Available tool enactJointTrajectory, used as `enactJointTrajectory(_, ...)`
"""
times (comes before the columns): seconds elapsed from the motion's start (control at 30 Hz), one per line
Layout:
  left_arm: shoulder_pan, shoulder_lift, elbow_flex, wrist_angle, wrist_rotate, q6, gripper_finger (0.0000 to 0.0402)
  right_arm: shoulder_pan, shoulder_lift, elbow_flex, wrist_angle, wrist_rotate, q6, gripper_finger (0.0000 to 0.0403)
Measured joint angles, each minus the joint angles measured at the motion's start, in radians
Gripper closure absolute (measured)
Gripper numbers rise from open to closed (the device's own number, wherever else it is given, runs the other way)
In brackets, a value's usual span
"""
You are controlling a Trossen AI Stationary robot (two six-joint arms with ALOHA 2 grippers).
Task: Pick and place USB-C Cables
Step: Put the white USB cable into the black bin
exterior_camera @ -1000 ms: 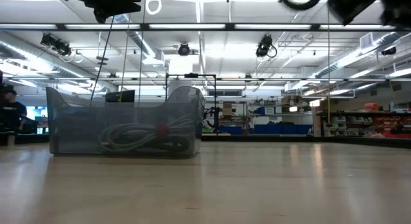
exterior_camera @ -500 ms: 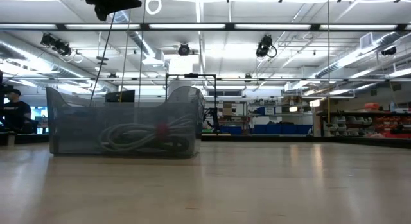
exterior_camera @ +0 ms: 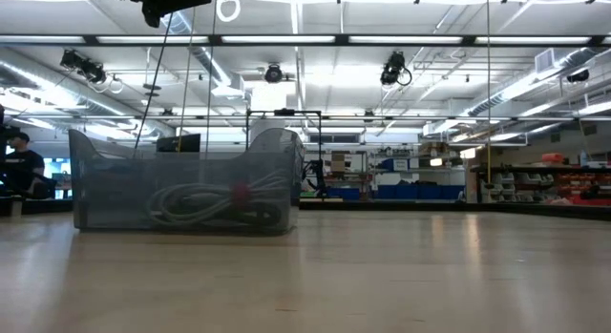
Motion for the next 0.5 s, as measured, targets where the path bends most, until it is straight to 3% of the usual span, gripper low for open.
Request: enactJointTrajectory(0.5,-0.001,0.000,0.000,-0.014,0.000,-0.013,0.0228,-0.002,-0.005,-0.105,0.128,0.014,-0.066,0.0282)
